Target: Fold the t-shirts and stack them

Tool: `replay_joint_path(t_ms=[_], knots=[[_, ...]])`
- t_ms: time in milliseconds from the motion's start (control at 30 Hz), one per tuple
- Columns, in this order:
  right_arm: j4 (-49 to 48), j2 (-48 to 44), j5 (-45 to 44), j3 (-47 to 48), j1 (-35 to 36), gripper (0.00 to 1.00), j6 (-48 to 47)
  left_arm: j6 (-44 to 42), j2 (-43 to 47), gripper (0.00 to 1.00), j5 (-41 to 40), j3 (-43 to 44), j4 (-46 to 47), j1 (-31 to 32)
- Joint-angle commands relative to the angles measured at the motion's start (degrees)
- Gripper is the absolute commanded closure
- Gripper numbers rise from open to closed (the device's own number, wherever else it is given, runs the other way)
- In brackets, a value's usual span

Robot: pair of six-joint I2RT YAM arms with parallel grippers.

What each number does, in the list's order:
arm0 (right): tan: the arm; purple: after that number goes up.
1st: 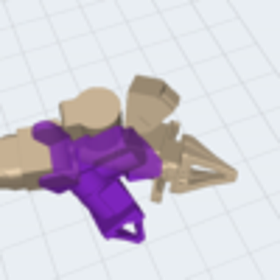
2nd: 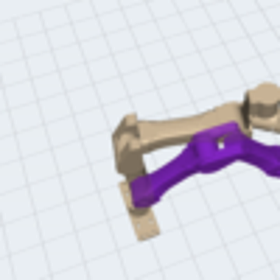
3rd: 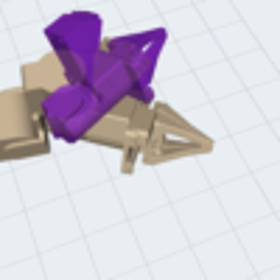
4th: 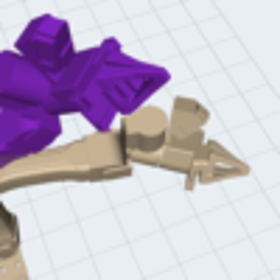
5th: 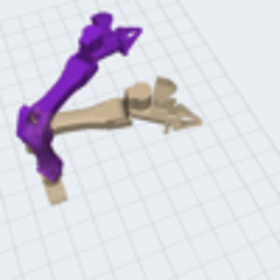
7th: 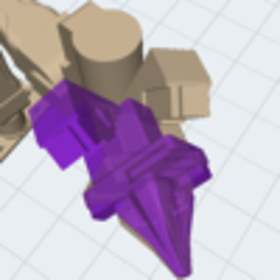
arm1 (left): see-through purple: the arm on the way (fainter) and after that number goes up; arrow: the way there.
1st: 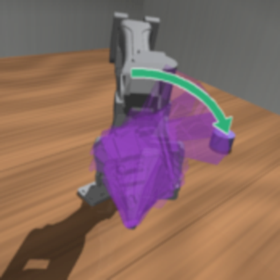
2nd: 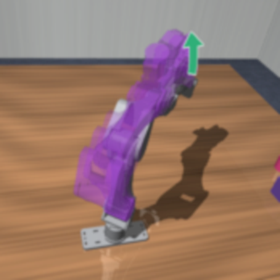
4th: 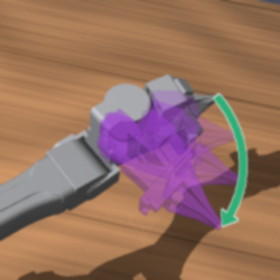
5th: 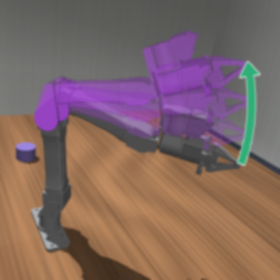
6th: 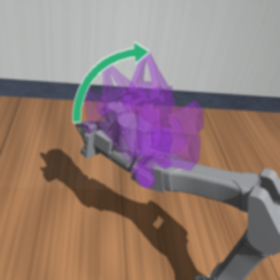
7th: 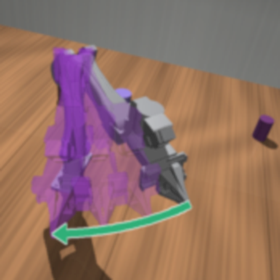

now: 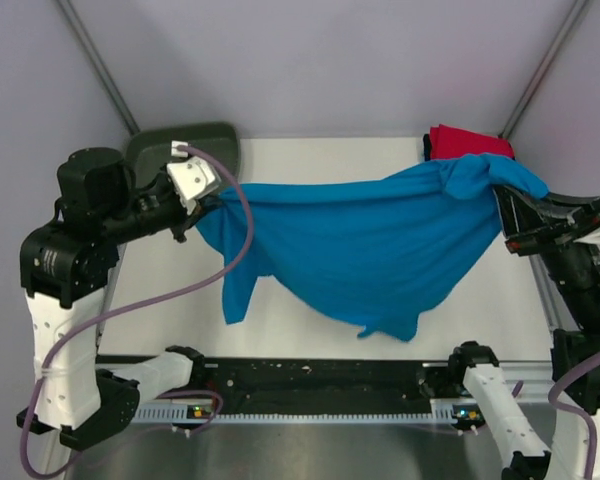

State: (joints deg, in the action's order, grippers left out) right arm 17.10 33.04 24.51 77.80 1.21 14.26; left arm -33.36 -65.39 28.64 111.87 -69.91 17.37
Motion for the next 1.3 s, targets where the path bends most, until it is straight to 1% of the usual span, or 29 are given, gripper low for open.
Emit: replay_joint_path(t_ms=[0, 67, 167, 233, 300, 333, 367, 400, 433, 467, 500, 533, 567, 600, 633, 667, 700, 833, 900, 967, 1100, 1267], knots=[[0.8, 1.8, -1.8, 0.8, -0.5, 1.0, -1.8, -2.0, 0.7, 1.0, 4.3, -0.8, -3.5, -0.1], [-1.2, 5.4, -2.3, -1.6, -0.5, 1.0, -2.0, -2.3, -0.3, 1.0, 4.3, -4.7, -1.2, -0.1], [-8.8, 12.5, -1.0, -6.9, -0.5, 1.0, -1.3, -1.4, -2.8, 1.0, 2.6, -11.8, 5.0, -0.1], [-14.6, 19.2, -0.2, -9.2, -0.5, 1.0, 0.5, -1.6, -5.1, 1.0, -0.5, -16.3, 10.3, -0.1], [-20.3, 27.6, 1.0, -9.3, -0.4, 1.0, 3.1, -0.4, -8.0, 1.0, -5.4, -20.0, 17.8, -0.1], [-21.8, 32.7, 1.4, -8.1, -0.3, 0.97, 4.5, -0.5, -9.9, 0.96, -7.8, -21.1, 21.6, -0.1], [-21.8, 37.2, 1.2, -6.0, 0.4, 0.86, 5.1, 0.1, -12.5, 0.84, -10.3, -21.7, 25.2, -0.1], [-20.3, 42.6, 1.2, -3.3, 1.1, 0.75, 4.9, 0.8, -15.3, 0.64, -13.1, -21.5, 28.7, -0.1], [-14.5, 47.4, 0.9, 2.4, 1.6, 0.55, 3.9, 1.5, -18.0, 0.38, -16.2, -20.7, 31.8, -0.1], [-9.4, 54.3, -0.1, 7.7, 2.2, 0.39, 2.8, 2.3, -21.2, 0.23, -19.1, -19.5, 34.4, -0.1], [-2.8, 57.9, -1.3, 12.0, 2.4, 0.27, 1.4, 2.3, -24.4, 0.1, -21.5, -17.3, 34.6, -0.1], [2.9, 62.1, -3.0, 16.0, 2.7, 0.18, 0.0, 2.3, -27.0, 0.01, -23.2, -15.0, 33.4, -0.1], [5.9, 64.1, -4.0, 17.7, 2.7, 0.13, -0.8, 2.3, -29.3, 0.01, -24.4, -12.2, 31.6, -0.1], [7.1, 64.2, -5.2, 17.2, 2.8, 0.1, -1.5, 2.3, -30.8, 0.01, -24.7, -10.5, 29.6, -0.1], [7.2, 63.4, -6.7, 15.1, 3.0, 0.08, -2.2, 1.9, -31.4, 0.01, -24.6, -9.8, 29.0, -0.1], [7.2, 62.2, -8.8, 13.2, 3.1, 0.01, -2.8, 1.3, -30.9, 0.01, -23.9, -10.5, 29.0, -0.1], [7.2, 60.8, -10.8, 10.7, 3.0, 0.01, -3.3, 0.2, -30.0, 0.01, -22.8, -11.8, 29.1, -0.1], [7.2, 53.9, -18.2, 0.2, 3.1, 0.01, -3.9, -6.2, -23.5, 0.02, -13.7, -22.8, 29.4, 0.5], [8.0, 50.8, -21.9, -5.3, 3.1, 0.01, -3.3, -9.5, -20.0, 0.03, -12.3, -29.4, 29.4, 1.8], [8.8, 48.1, -23.1, -9.8, 3.1, 0.01, -2.9, -13.0, -17.2, 0.06, -12.6, -35.9, 28.9, 3.6], [9.3, 42.5, -23.5, -18.7, 3.1, 0.01, 0.7, -17.6, -13.7, 0.15, -14.6, -48.3, 23.9, 8.8], [10.3, 35.7, -22.1, -28.7, 2.5, 0.01, 5.7, -17.3, -10.8, 0.13, -17.0, -60.6, 22.7, 15.6]])
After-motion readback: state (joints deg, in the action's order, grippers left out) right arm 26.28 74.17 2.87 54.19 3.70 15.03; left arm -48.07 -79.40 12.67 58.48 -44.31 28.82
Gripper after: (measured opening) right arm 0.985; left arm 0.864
